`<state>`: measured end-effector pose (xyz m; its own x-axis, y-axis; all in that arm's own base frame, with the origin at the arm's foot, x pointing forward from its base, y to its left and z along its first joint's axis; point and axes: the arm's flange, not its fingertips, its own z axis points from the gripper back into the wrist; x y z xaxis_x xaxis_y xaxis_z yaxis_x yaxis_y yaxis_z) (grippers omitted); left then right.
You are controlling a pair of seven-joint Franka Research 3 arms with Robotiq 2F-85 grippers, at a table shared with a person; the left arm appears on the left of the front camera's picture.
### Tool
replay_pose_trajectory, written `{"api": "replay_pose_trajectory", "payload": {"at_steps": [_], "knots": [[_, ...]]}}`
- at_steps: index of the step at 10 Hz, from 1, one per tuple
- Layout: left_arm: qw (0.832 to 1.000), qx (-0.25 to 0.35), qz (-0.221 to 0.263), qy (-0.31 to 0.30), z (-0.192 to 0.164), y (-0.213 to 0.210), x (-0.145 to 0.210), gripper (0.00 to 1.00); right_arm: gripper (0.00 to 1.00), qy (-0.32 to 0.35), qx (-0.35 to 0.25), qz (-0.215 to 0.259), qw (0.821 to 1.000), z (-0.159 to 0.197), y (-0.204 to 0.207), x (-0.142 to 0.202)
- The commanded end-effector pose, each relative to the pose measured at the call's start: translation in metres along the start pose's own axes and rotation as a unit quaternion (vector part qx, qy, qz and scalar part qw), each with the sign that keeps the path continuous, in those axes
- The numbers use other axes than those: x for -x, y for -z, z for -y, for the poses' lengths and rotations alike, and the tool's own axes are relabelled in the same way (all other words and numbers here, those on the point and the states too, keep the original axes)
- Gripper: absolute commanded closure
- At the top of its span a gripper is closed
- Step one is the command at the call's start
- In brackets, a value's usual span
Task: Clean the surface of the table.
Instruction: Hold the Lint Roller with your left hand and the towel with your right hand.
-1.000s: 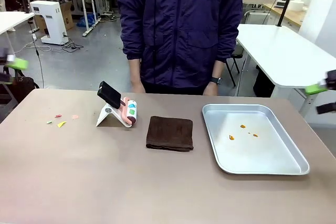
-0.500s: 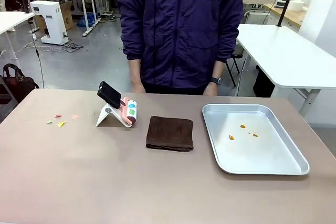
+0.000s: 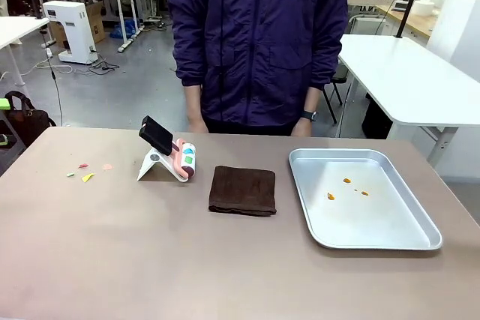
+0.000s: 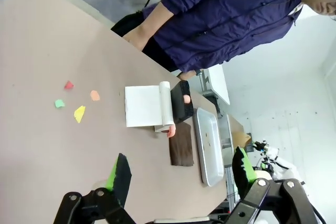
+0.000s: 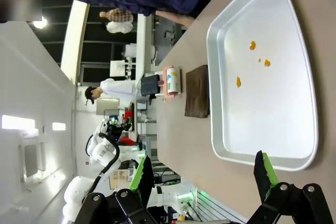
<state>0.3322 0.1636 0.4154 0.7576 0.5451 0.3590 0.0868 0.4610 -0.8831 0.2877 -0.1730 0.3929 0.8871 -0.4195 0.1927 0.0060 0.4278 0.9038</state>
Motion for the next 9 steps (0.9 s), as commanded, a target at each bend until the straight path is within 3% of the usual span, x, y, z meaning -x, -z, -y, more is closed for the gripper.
{"api": "replay_pose_trajectory", "payload": {"at_steps": [1,6,7,9], "knots": [[1.000,0.007,0.001,0.016,0.002,-0.006,-0.001,0.00,0.00,0.006,-0.012,0.002,1.000,-0.001,-0.003,0.000],[1.000,-0.003,-0.004,0.005,0.006,-0.009,0.001,0.00,0.00,0.005,-0.003,-0.003,1.000,0.000,-0.004,0.003],[0.999,-0.021,-0.016,0.020,0.019,0.000,-0.001,0.00,0.00,-0.020,0.031,0.005,0.999,-0.017,0.006,0.010],[0.996,0.009,-0.064,0.058,0.070,0.023,-0.012,0.00,0.00,-0.106,0.057,-0.014,0.993,-0.070,0.036,0.020]]}}
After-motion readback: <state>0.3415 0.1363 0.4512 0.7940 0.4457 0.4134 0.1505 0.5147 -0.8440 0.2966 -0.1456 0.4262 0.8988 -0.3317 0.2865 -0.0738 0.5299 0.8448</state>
